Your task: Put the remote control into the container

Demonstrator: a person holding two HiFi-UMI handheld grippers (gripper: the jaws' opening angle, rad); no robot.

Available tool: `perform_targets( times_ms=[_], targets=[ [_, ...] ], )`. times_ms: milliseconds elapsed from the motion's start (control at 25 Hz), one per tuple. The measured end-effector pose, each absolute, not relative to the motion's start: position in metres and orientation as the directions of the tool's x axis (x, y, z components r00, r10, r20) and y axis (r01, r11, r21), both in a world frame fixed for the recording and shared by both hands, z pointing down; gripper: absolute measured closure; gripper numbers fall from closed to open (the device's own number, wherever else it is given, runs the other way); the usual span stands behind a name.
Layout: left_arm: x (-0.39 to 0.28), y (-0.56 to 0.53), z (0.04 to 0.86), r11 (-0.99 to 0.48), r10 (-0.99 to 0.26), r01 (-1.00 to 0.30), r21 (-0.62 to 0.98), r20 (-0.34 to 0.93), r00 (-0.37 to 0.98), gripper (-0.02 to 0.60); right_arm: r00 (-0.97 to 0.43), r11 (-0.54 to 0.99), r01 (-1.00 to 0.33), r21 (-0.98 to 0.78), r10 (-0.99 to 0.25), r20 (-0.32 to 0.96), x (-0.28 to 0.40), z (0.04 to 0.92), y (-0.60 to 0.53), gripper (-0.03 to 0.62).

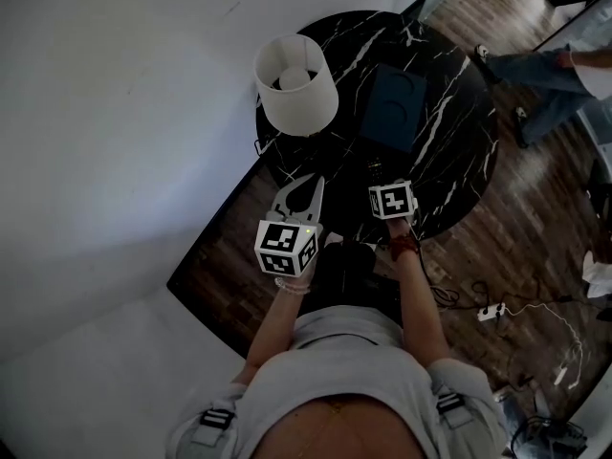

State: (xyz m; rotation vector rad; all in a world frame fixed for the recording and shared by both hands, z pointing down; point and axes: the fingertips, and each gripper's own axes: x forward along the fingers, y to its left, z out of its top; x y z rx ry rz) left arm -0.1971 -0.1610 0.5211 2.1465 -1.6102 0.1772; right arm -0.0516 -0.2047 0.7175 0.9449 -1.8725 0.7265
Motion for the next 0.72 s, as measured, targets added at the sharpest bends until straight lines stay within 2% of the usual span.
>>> perform_targets(
  times_ms=[360, 520, 720],
  targets=[
    [-0.211, -0.166, 0.529, -0.208, -0.877, -0.934, 0.290, 0.367, 0.309, 0.574, -0.275, 0.531, -0.842, -0.097, -0.268, 0.924, -0.071, 0.737, -0.203, 0.372],
    [-0.215, -0.168, 0.532, -0.205, -0.877, -0.933, 0.297, 0.368, 0.310, 0.574, -0.186, 0.522, -0.852, -0.031, -0.248, 0.951, -0.064, 0.745, -0.198, 0.372],
    [-0.217, -0.171, 0.534, -0.206, -0.875, -0.930, 0.305, 0.369, 0.314, 0.574, -0.179, 0.578, -0.816, -0.003, -0.248, 0.952, -0.078, 0.751, -0.199, 0.372]
  ],
)
